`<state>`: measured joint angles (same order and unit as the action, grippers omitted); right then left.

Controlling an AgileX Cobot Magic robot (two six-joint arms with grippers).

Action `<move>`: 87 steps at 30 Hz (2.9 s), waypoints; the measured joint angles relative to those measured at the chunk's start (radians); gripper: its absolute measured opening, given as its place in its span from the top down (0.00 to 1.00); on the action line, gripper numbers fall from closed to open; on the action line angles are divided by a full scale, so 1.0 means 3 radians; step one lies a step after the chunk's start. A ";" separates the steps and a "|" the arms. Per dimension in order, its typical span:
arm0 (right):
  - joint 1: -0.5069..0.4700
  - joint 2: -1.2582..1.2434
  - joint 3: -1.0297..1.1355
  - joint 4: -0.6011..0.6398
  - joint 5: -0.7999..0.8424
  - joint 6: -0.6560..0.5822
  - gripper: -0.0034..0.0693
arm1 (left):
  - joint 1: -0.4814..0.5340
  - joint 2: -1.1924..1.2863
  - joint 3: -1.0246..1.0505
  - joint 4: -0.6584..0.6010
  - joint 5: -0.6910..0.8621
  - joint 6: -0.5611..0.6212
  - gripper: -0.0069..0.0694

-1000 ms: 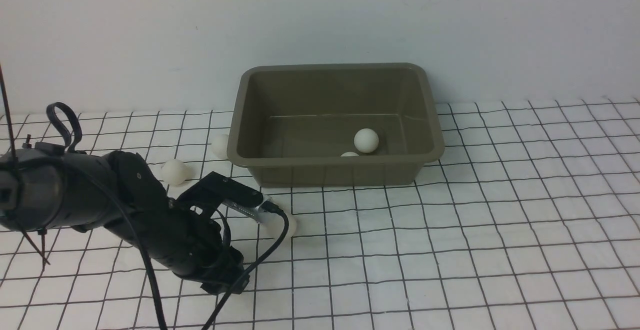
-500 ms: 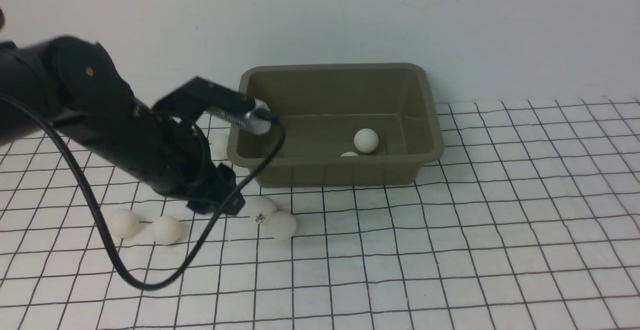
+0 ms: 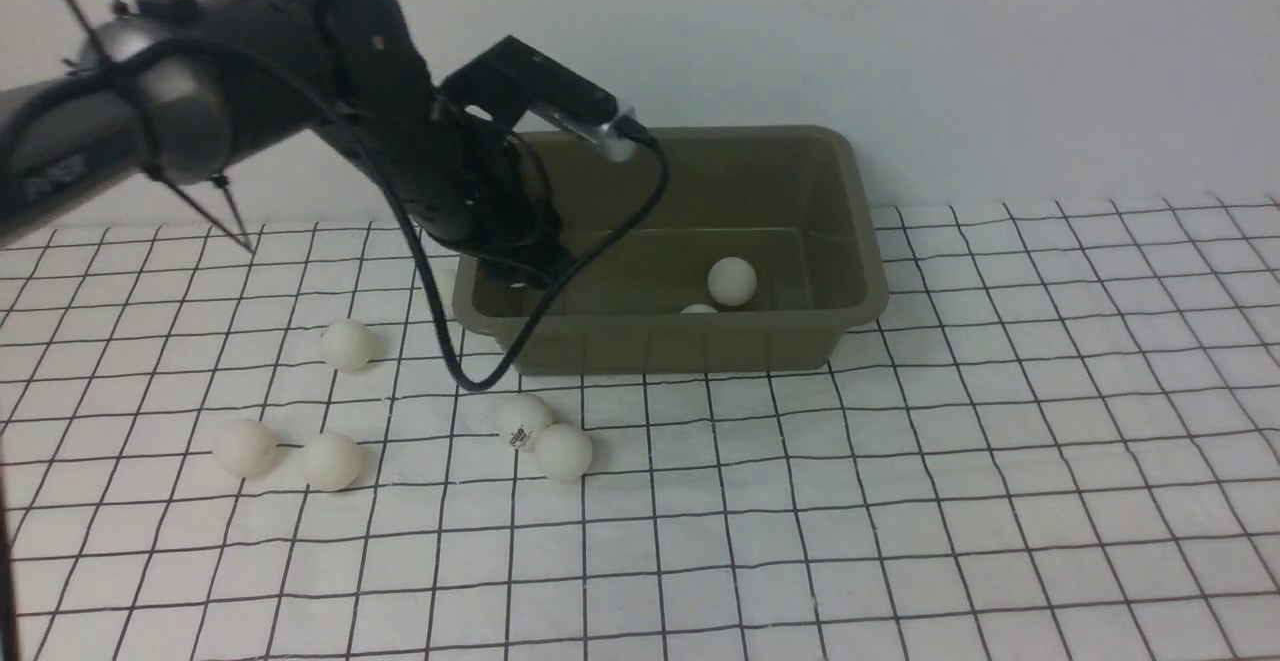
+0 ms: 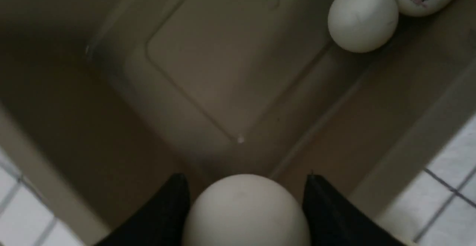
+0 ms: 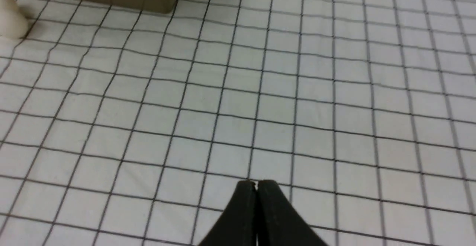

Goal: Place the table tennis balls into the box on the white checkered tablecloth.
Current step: 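Drop the ball into the bin, then reach for and grasp a ping pong ball on the table beside the basket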

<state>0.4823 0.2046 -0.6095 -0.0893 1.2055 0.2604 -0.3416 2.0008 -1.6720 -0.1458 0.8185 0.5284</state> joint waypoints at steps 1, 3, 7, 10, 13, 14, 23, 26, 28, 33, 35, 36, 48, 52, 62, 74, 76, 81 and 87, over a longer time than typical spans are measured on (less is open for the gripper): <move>0.0000 0.0000 0.0000 0.0013 0.0000 0.0000 0.98 | -0.0021 0.0053 -0.0062 0.0025 0.0017 0.0039 0.46; 0.0000 0.0000 0.0000 0.0031 -0.0004 0.0000 0.98 | -0.0066 0.0144 -0.0172 0.0102 0.0051 0.0115 0.46; 0.0000 0.0000 0.0000 0.0061 -0.0008 0.0000 0.98 | -0.0145 0.0283 -0.0338 0.0141 0.0061 0.0292 0.44; 0.0000 0.0000 0.0000 0.0064 -0.0008 0.0000 0.98 | -0.0197 0.0351 -0.0424 0.0143 0.0064 0.0419 0.37; 0.0000 -0.0003 0.0000 0.0064 -0.0017 0.0000 0.98 | -0.0229 0.0379 -0.0474 0.0143 0.0064 0.0443 0.26; 0.0000 -0.0006 0.0000 0.0064 -0.0016 0.0000 0.98 | -0.0228 0.0381 -0.0485 0.0143 0.0064 0.0435 0.23; 0.0000 -0.0006 0.0000 0.0064 -0.0041 0.0003 0.98 | -0.0146 0.0223 -0.1016 0.0545 0.1147 -0.0057 0.19; 0.0000 -0.0006 0.0000 0.0064 -0.0041 -0.0001 0.98 | 0.0117 0.0045 -0.1050 0.0508 0.1350 -0.0196 0.24; 0.0000 -0.0006 0.0000 0.0064 -0.0041 -0.0043 0.98 | 0.0281 -0.0010 -0.1057 0.0429 0.1368 -0.0248 0.26; 0.0000 -0.0006 0.0000 0.0071 -0.0098 -0.0131 0.98 | 0.1056 -0.0046 -0.0989 -0.0044 0.1379 -0.0292 0.27; 0.0000 -0.0006 0.0000 0.0071 -0.0150 -0.0139 0.98 | 0.1179 -0.0004 -0.0982 -0.0063 0.1383 -0.0292 0.27; 0.0000 -0.0006 0.0000 0.0073 -0.0174 -0.0142 0.98 | 0.1214 0.0023 -0.0982 -0.0071 0.1383 -0.0292 0.27; 0.0000 -0.0006 0.0000 0.0149 -0.0316 -0.0148 0.98 | 0.1260 0.0734 -0.0955 -0.0175 0.1369 -0.0176 0.27; 0.0000 -0.0006 0.0000 0.0149 -0.0316 -0.0148 0.98 | 0.1260 0.0906 -0.0953 -0.0183 0.1360 -0.0176 0.27; 0.0000 -0.0006 0.0000 0.0149 -0.0358 -0.0148 0.98 | 0.1260 0.1107 -0.0953 -0.0290 0.1356 -0.0176 0.27; 0.0000 -0.0006 0.0000 0.0149 -0.0368 -0.0148 0.98 | 0.1260 0.1179 -0.0953 -0.0314 0.1110 -0.0176 0.35; 0.0000 -0.0006 0.0000 0.0149 -0.0368 -0.0148 0.98 | 0.1260 0.1179 -0.0953 -0.0314 0.1107 -0.0176 0.42; 0.0000 -0.0006 0.0000 0.0149 -0.0368 -0.0148 0.98 | 0.1260 0.1179 -0.0961 -0.0310 0.1147 -0.0219 0.45; 0.0000 -0.0006 0.0000 0.0149 -0.0368 -0.0148 0.98 | 0.1260 0.1134 -0.1125 -0.0159 0.1309 -0.0392 0.45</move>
<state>0.4823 0.2029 -0.6095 -0.0447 1.0952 0.2160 0.0365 2.3411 -2.0094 -0.1936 1.2111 0.4107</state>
